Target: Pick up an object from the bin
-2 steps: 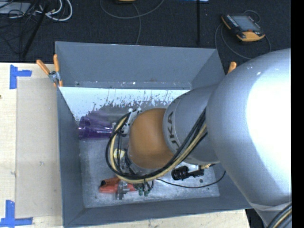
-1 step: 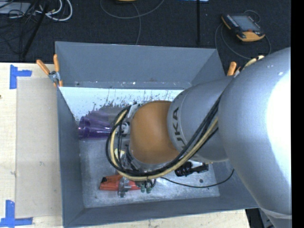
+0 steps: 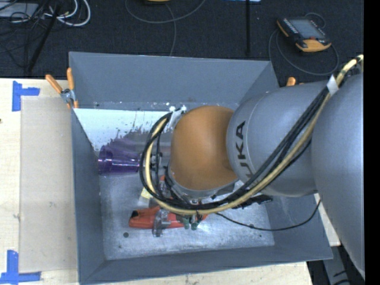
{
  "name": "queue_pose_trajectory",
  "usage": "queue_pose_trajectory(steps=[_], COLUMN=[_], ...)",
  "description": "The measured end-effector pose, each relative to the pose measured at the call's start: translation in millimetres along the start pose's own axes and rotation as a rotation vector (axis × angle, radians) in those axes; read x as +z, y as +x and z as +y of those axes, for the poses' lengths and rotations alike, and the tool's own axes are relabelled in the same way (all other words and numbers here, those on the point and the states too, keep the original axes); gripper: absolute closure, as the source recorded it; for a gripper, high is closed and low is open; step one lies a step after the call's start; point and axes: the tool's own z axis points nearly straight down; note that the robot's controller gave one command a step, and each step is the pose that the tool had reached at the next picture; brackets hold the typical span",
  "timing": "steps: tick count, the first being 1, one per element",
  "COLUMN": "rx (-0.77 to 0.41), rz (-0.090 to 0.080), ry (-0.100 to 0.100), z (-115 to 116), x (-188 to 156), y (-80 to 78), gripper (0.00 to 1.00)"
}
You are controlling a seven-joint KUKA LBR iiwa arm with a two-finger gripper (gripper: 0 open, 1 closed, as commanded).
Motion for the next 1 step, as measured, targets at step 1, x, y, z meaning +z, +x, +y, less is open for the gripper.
queue_pose_trajectory(steps=[1], rx=[0.043], rz=[-0.008], ry=[-0.004], z=[6.4], x=[-31.3], y=[5.7], gripper=[1.00])
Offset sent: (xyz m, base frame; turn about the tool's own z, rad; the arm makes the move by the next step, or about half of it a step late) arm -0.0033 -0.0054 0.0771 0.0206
